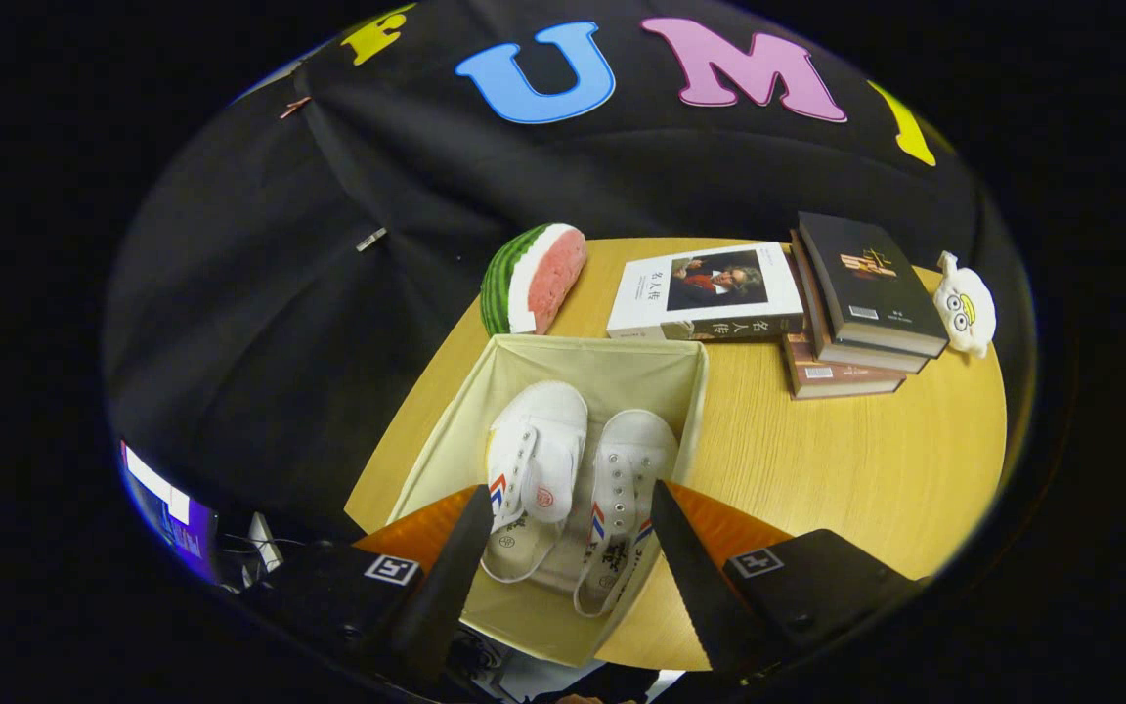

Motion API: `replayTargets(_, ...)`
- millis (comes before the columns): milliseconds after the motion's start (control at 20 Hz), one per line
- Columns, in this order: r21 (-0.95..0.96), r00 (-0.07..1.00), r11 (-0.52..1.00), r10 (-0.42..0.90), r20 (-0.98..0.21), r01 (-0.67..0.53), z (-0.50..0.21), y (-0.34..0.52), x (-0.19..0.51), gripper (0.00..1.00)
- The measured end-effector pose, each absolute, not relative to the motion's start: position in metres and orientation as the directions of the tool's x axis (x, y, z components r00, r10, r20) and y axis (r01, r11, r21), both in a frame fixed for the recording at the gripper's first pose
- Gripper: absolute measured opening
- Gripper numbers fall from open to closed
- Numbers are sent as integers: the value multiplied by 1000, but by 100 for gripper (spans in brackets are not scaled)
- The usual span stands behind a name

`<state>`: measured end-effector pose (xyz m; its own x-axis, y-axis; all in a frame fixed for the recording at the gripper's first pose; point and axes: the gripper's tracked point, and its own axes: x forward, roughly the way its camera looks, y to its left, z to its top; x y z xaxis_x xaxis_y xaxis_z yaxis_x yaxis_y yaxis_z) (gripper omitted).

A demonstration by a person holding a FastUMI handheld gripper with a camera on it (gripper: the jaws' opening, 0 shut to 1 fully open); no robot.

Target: Open the storage box then place both shoes into the box .Put the left shoe in first, then the right shoe, with the right side of both shoes facing outward in a uniform manner.

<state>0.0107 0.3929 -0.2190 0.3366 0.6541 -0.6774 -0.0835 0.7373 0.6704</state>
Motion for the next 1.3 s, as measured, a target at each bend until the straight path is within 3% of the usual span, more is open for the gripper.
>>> replayTargets(250, 670, 408, 739, 634, -657, -70, -209, 368, 18, 99)
replayTargets(450, 614, 536, 786, 548, -642, -68, -200, 319, 30, 99)
replayTargets(850, 410, 796, 912, 229, -560, 26, -165, 164, 56, 99)
replayTargets(1300, 199, 928, 971, -51, -370, 133, -93, 4, 24, 98)
